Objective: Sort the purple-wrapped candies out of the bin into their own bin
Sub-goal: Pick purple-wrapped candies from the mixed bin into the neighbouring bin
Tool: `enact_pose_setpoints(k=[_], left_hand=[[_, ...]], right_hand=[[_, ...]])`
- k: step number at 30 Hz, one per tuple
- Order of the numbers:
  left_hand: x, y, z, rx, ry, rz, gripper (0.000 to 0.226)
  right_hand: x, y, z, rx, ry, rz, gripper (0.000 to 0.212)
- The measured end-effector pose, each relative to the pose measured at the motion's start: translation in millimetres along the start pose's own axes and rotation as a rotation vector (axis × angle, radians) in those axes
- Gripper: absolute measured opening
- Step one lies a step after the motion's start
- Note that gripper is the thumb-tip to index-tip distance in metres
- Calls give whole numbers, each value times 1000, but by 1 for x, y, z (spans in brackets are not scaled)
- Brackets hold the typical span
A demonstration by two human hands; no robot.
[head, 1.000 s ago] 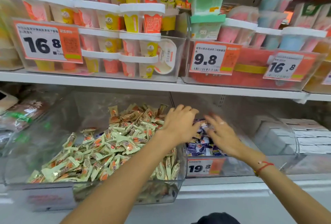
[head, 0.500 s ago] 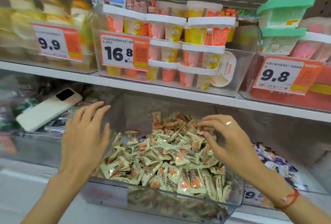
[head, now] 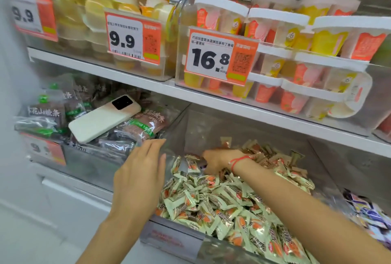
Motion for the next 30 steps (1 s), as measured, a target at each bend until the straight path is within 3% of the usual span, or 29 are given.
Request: enact_pose_setpoints(k=[5, 10, 14, 17, 19, 21, 25, 27, 30], left_hand=[[0, 1, 0, -27, 10, 0, 29], [-2, -2, 0, -7, 6, -5, 31], [-10, -23, 6, 272, -96, 97, 40], [-5, -53, 15, 428, -110, 43, 36], [20, -65, 28, 383, 79, -55, 32], [67, -52, 44, 158, 356, -93, 27], [151, -10, 51, -102, 805, 113, 26], [171, 6, 50, -161, 937, 182, 29], [182, 12, 54, -156, 957, 161, 15]], right_hand=[[5, 10, 11, -64, 35, 163, 32], [-9, -2, -5, -59, -187, 267, 20], [-41, -20, -70, -74, -522, 383, 12], [-37, -33, -119, -11, -640, 227, 10], [-23, -39, -143, 43, -619, 133, 8], [-4, -45, -157, 54, -555, 128, 6], [24, -63, -161, 100, -443, 207, 15], [29, -67, -156, 84, -447, 221, 31], [31, -67, -149, 45, -449, 182, 40]])
Point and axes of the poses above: each hand's wrist, its own z-axis towards the middle knuckle, its own x-axis out of the palm, y = z × x, the point moved 6 cm from there along z, towards the middle knuckle, and after that the axes turned 12 degrees about -z, right-handed, at the moved point
